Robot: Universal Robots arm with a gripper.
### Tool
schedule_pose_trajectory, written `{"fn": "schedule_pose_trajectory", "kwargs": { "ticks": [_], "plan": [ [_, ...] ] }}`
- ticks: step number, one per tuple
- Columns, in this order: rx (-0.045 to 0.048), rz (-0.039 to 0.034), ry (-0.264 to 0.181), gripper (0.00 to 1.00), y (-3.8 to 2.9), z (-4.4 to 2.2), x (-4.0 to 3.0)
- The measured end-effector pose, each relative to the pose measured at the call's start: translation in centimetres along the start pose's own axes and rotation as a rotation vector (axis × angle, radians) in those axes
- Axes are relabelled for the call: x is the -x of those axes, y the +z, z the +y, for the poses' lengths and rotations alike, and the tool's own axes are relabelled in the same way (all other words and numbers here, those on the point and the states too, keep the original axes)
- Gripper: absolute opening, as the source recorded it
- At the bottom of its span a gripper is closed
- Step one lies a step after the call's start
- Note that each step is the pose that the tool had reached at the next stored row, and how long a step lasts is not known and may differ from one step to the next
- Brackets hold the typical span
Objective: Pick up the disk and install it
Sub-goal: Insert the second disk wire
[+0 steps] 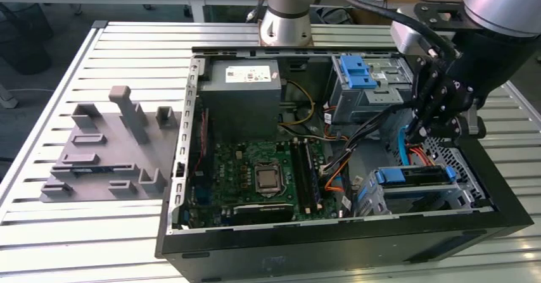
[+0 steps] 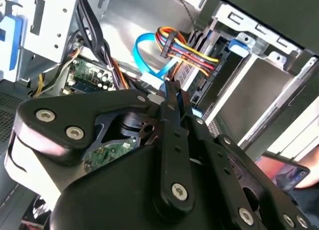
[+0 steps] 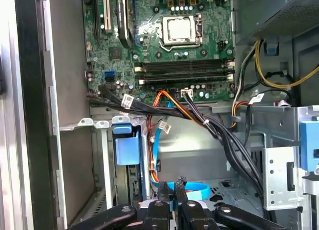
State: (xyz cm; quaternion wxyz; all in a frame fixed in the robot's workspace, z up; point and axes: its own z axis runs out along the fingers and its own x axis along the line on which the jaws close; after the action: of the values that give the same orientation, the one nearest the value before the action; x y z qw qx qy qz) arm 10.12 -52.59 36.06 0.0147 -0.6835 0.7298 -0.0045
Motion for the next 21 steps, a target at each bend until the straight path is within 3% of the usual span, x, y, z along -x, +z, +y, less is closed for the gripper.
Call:
{"fn": "schedule_pose_trajectory", "kwargs": {
  "ticks": [2,11,21],
  "plan": [
    [-0.0064,-0.0005,-0.001,0.16,0.06,0.20,-0.05],
    [-0.0063,-0.0010,-0.015,0.16,0.77,0.21,-1.13],
    [-0.0063,-0.0008,-0.023,0.16,1.00,0.19,-1.48]
  ]
}}
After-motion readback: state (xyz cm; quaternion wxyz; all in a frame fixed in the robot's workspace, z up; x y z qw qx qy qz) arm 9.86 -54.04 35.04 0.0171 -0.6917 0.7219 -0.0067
